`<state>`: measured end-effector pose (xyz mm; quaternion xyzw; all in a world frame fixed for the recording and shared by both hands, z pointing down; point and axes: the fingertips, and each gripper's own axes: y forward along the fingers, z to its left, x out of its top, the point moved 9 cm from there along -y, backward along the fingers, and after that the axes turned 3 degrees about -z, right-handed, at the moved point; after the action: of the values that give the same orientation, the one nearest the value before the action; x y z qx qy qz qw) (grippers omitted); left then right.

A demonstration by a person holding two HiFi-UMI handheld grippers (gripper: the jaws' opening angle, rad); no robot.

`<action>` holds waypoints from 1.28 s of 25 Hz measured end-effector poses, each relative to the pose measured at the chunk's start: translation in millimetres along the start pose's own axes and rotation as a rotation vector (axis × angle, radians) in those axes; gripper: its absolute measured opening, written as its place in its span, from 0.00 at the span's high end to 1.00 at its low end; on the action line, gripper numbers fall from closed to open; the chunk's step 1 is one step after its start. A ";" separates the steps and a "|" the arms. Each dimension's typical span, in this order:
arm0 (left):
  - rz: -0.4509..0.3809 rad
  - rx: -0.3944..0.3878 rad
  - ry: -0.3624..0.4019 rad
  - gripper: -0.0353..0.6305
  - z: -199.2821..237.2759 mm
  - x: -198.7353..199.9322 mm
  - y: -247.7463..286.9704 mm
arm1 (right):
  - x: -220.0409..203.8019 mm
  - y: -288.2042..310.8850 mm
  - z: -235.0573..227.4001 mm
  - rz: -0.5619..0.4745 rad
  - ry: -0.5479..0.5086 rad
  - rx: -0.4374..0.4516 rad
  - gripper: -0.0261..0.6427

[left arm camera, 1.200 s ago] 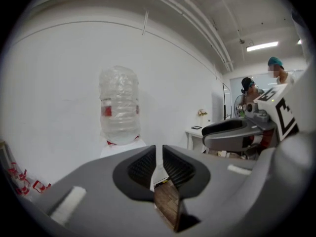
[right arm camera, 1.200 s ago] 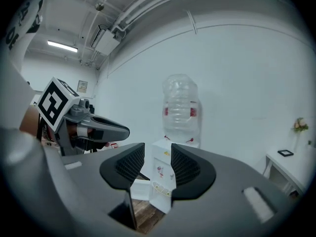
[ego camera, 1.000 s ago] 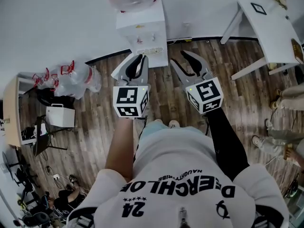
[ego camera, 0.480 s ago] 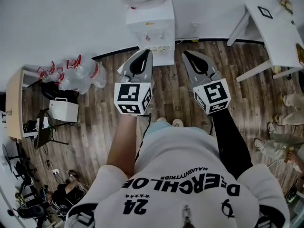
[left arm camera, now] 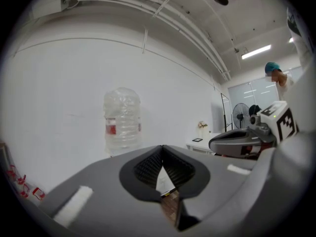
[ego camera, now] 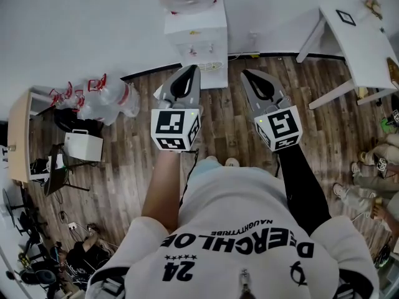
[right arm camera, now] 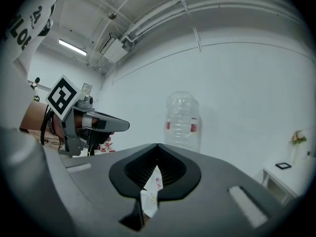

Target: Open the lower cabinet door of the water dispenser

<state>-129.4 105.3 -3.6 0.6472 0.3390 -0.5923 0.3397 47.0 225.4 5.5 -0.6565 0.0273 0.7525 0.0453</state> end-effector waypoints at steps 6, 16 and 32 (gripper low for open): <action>-0.002 -0.001 0.009 0.86 -8.1 1.2 -1.1 | -1.9 -10.2 -6.9 -0.006 0.017 -0.023 0.96; 0.004 -0.009 0.021 0.86 -12.1 1.2 -2.3 | -3.0 -20.7 -9.9 -0.010 0.016 -0.042 0.96; -0.019 -0.027 0.036 0.86 -15.4 0.2 -2.0 | -2.4 -30.4 -12.6 0.005 -0.046 -0.079 0.96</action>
<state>-122.8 119.3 -2.8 0.6499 0.3591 -0.5791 0.3366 62.9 254.3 6.6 -0.6402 -0.0017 0.7680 0.0183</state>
